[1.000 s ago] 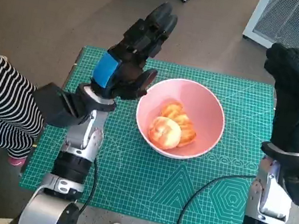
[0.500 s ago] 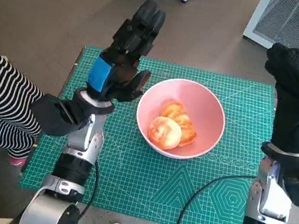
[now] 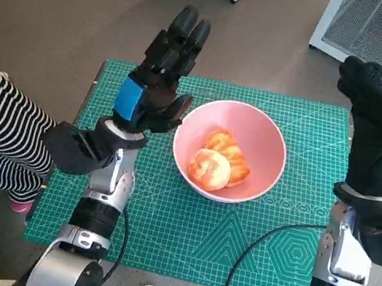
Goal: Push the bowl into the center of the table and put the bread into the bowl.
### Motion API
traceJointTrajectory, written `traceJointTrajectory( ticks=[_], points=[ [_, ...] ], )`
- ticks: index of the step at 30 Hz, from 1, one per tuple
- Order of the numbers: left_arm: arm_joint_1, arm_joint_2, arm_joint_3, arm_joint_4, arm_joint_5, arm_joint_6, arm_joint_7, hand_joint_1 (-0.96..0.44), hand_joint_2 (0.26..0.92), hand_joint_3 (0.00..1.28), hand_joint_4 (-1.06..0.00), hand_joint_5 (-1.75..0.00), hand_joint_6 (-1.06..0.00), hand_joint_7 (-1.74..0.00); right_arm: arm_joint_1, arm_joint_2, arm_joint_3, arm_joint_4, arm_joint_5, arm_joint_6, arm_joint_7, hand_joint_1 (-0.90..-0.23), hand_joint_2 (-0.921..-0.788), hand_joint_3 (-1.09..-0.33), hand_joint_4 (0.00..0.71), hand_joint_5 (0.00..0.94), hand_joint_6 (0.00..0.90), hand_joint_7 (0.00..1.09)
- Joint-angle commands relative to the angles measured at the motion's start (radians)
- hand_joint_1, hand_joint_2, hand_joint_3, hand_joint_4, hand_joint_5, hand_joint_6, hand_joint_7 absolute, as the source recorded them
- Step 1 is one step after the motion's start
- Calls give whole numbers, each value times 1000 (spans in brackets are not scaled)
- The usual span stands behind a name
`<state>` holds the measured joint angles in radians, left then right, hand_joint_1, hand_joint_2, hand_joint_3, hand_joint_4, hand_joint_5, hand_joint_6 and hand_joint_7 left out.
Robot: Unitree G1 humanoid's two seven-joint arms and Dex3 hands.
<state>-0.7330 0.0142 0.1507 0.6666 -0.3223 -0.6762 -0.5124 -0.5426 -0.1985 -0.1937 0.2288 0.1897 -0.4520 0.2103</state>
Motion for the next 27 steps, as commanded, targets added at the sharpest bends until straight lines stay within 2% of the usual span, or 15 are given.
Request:
traceJointTrajectory(
  ticks=[1, 11, 18, 22, 27],
  points=[
    [2, 7, 2, -16, -7, 9, -7, -651, 921, 455, -28, -15, -98, -30, 4, -1, 7, 39, -19, 3, -7, -682, -921, -725, 131, 1, 29, 508],
    [11, 24, -3, -23, 7, 4, -13, -644, 921, 446, -33, -17, -102, -48, -9, 0, 18, 85, -49, -3, -11, -671, -921, -724, 147, 8, 32, 510],
    [23, 41, -12, -39, 20, 7, -16, -636, 921, 442, -21, -11, -89, -56, -2, 0, 34, 83, -64, 9, -13, -688, -921, -719, 151, 8, 34, 511],
    [32, 52, -16, -49, 37, 4, -5, -635, 921, 435, -21, -10, -18, -210, 1, -1, 40, 85, -68, 14, -12, -691, -921, -714, 157, 10, 34, 511],
    [44, 66, -19, -58, 65, -4, 16, -642, 921, 431, -20, -9, -2, -247, 1, 1, 46, 92, -66, 16, -7, -699, -921, -712, 154, 7, 36, 511]
  ],
)
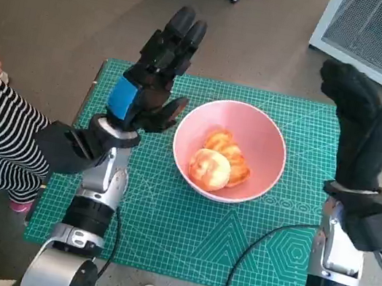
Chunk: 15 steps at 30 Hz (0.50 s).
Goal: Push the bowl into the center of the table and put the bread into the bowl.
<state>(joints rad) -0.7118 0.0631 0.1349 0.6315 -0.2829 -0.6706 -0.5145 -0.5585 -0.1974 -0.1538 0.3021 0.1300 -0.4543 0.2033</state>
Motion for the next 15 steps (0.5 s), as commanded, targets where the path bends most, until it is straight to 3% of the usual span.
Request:
traceJointTrajectory(
  ticks=[1, 15],
  points=[
    [26, 19, -3, -27, 32, -11, 24, -643, 921, 431, -20, -9, -2, -248, 17, 1, 8, 19, -6, 20, -1, -700, -921, -712, 153, 7, 36, 511],
    [49, 36, -9, -61, 59, -6, 50, -645, 921, 428, -23, -10, 1, -258, 25, 19, 22, 2, -15, 34, -14, -710, -921, -713, 148, 3, 44, 524]
  ],
)
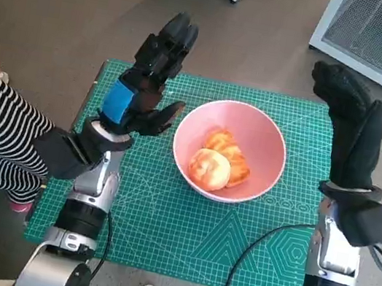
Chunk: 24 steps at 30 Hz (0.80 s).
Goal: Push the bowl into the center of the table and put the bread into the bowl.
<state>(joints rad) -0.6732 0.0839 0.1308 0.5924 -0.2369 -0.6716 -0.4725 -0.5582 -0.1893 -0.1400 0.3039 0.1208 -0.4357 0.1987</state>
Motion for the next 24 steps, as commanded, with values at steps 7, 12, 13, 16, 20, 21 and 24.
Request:
traceJointTrajectory(
  ticks=[7, 12, 13, 16, 20, 21, 24],
  points=[
    [19, 26, -7, -39, 2, 4, -5, -641, 921, 423, -19, -8, 1, -252, 23, 19, 17, 2, -15, 3, -12, -708, -921, -714, 158, 7, 44, 528],
    [23, 32, -7, -48, -4, 9, -10, -638, 921, 422, -16, -6, 1, -246, 24, 19, 27, 1, -23, -9, -12, -701, -921, -716, 158, 7, 42, 530],
    [23, 33, -7, -49, -4, 8, -10, -638, 921, 421, -17, -6, 1, -247, 23, 19, 29, 3, -24, -11, -13, -699, -921, -716, 158, 6, 42, 531],
    [24, 37, -7, -49, -2, 6, -9, -638, 921, 420, -17, -6, 1, -249, 21, 18, 32, 7, -26, -15, -13, -695, -921, -718, 157, 5, 40, 532],
    [27, 38, -8, -53, -5, 8, -12, -639, 921, 417, -17, -6, 1, -249, 24, 17, 38, 2, -27, -20, -11, -692, -921, -719, 156, 5, 39, 533],
    [28, 38, -9, -55, -3, 8, -11, -639, 921, 416, -17, -6, 1, -249, 24, 17, 39, 2, -27, -22, -11, -690, -921, -720, 156, 5, 38, 534],
    [32, 40, -11, -62, 2, 9, -7, -641, 921, 412, -17, -6, 1, -249, 27, 16, 43, -1, -28, -26, -10, -683, -921, -723, 156, 4, 33, 534]
  ],
)
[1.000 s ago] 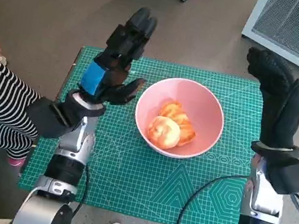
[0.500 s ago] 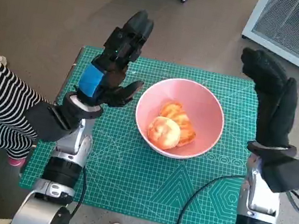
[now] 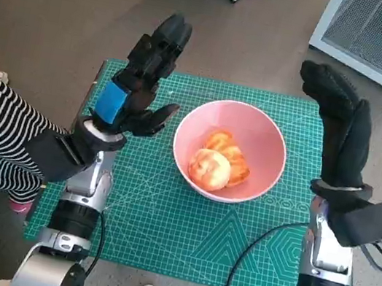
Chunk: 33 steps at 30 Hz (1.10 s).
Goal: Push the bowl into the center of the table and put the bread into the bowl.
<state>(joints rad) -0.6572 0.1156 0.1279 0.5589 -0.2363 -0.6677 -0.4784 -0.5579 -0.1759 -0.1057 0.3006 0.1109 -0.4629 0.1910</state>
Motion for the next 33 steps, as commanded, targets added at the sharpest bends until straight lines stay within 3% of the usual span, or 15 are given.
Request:
traceJointTrajectory(
  ticks=[1, 14, 33],
  points=[
    [17, 8, -8, -29, 2, 6, 0, -643, 921, 411, -18, -6, 1, -249, 26, 2, 9, 1, -18, 0, -1, -681, -921, -725, 156, 4, 29, 533],
    [36, 22, -12, -58, 18, 19, 14, -648, 921, 404, -26, -10, 1, -254, 34, -4, 20, -21, -10, 3, 12, -676, -921, -741, 150, 0, 2, 533],
    [54, 26, -19, -138, -7, 105, 14, -658, 921, 400, -26, -7, 1, -279, 32, -5, 17, -49, 25, 19, 42, -693, -921, -738, 149, 0, -1, 537]
  ],
)
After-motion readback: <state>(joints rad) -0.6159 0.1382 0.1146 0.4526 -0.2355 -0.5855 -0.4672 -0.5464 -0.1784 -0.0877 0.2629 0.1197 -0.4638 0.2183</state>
